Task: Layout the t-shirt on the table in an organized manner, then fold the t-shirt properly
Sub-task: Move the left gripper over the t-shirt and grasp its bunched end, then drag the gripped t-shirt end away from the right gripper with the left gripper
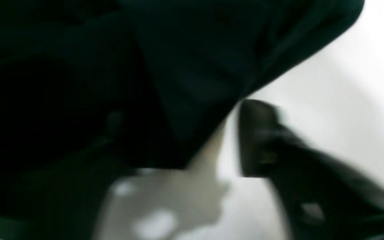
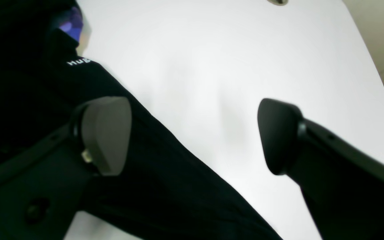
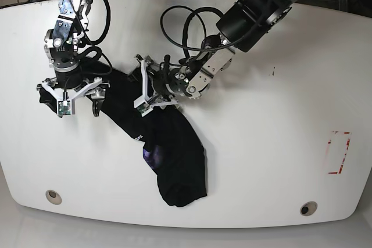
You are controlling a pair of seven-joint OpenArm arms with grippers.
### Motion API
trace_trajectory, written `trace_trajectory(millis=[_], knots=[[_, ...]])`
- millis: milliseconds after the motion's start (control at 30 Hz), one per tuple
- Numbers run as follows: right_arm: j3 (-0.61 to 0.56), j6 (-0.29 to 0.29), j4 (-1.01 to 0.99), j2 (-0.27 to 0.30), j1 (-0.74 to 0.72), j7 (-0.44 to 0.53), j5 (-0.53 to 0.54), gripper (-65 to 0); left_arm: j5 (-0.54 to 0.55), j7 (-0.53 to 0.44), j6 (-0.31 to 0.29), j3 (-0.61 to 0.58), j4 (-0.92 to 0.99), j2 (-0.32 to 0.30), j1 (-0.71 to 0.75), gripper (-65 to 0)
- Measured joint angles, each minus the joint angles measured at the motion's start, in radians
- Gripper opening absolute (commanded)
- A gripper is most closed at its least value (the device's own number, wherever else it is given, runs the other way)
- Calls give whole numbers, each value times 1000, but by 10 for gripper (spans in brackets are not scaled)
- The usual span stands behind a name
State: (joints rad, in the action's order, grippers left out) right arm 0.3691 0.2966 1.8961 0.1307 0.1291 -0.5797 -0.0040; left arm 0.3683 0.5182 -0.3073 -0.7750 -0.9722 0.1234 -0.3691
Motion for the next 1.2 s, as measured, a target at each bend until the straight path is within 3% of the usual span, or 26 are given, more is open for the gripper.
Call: trace_trajectory(millis=[133, 200, 400, 533, 667, 1033, 1200], knots=[[1, 0, 0, 0, 0, 0, 0, -76, 23, -4, -8, 2, -12, -41, 1, -624], [0, 0, 0, 0, -1, 0, 0, -76, 31, -1, -11, 2, -39, -70, 8, -647], [0, 0, 0, 0, -2, 0, 0, -76, 29, 75, -7, 11, -238, -187, 83, -647], [-1, 0, 0, 0, -3, 2, 0, -76, -12, 160, -3, 34, -444, -304, 164, -646], [-6, 1, 1, -2, -3, 2, 0, -76, -23, 174, 7, 51, -597, -418, 235, -646], [-62, -6, 0, -14, -7, -3, -11, -76, -13, 200, -6, 177, -734, -644, 383, -646], [-164, 4, -8, -24, -23, 1, 5, -76, -17, 202, -116, 317, -776, -721, 474, -647]])
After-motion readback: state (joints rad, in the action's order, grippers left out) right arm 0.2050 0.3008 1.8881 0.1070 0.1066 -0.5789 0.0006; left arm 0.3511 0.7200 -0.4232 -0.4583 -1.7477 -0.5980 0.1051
